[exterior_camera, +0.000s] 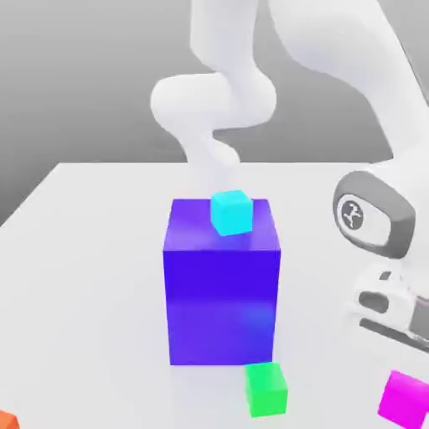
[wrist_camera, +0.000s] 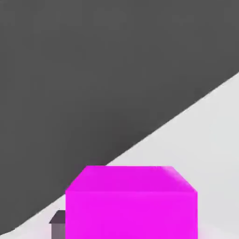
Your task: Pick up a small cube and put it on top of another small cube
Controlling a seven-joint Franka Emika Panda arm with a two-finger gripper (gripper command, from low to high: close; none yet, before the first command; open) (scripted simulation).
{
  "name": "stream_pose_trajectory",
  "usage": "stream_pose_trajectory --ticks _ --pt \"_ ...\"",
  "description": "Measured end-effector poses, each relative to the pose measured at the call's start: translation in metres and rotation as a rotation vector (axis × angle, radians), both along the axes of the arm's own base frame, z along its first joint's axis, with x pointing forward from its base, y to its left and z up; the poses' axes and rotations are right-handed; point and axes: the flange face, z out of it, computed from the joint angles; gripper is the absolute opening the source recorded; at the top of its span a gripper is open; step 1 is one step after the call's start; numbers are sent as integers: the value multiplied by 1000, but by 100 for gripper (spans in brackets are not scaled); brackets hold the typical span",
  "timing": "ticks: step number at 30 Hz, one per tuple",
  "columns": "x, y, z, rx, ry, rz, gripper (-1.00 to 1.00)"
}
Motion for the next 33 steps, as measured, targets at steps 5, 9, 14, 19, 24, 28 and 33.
stream_pose_trajectory --ticks 5,9,14,19,24,28,33 --pt "0 -15 6 -14 -1 191 -100" --pt "-1 -27 10 -25 0 343 -100" --pt "-2 -43 16 -39 3 532 -100" --pt "-3 -58 21 -52 6 721 -100" --pt "-5 -73 26 -65 11 910 -100" --pt "-7 -85 29 -74 16 1061 -100" --pt "-11 -100 33 -84 22 1249 -100"
